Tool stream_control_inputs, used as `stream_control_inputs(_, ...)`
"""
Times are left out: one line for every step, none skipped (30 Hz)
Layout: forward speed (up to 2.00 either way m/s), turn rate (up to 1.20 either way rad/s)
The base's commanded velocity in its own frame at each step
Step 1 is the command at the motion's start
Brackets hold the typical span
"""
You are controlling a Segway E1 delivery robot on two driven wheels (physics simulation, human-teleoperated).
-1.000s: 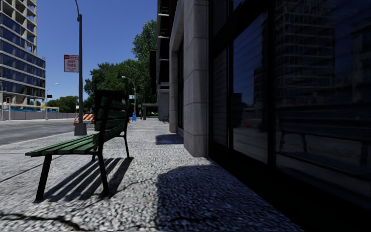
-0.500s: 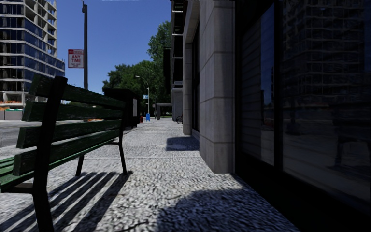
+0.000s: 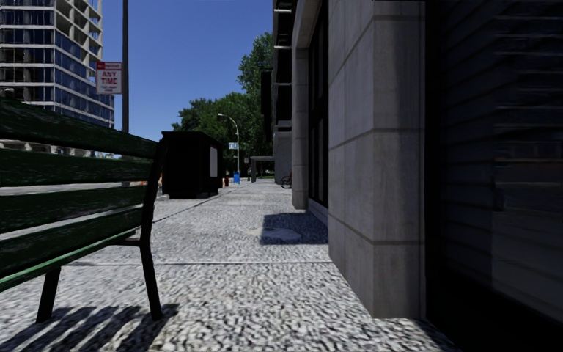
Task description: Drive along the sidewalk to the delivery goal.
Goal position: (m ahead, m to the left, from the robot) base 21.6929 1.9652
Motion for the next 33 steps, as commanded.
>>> stream_control_inputs(1.94,0.0)
stream_control_inputs(1.94,0.0)
stream_control_inputs(1.94,0.0)
stream_control_inputs(1.94,0.0)
stream_control_inputs(1.94,0.0)
stream_control_inputs(1.94,0.0)
stream_control_inputs(1.94,0.0)
stream_control_inputs(1.94,0.09)
stream_control_inputs(1.94,0.2)
stream_control_inputs(1.94,0.24)
stream_control_inputs(1.94,0.24)
stream_control_inputs(1.94,0.25)
stream_control_inputs(1.94,0.25)
stream_control_inputs(1.94,0.25)
stream_control_inputs(1.94,0.25)
stream_control_inputs(1.94,0.25)
stream_control_inputs(1.94,0.25)
stream_control_inputs(1.94,0.25)
stream_control_inputs(1.94,0.25)
stream_control_inputs(1.94,0.25)
stream_control_inputs(1.94,0.25)
stream_control_inputs(1.94,0.25)
stream_control_inputs(1.94,0.17)
stream_control_inputs(1.94,0.17)
stream_control_inputs(1.94,0.14)
stream_control_inputs(1.94,0.12)
stream_control_inputs(1.94,0.0)
stream_control_inputs(1.94,0.0)
stream_control_inputs(1.94,0.0)
stream_control_inputs(1.94,0.0)
stream_control_inputs(1.94,0.0)
stream_control_inputs(1.94,0.0)
stream_control_inputs(1.94,0.0)
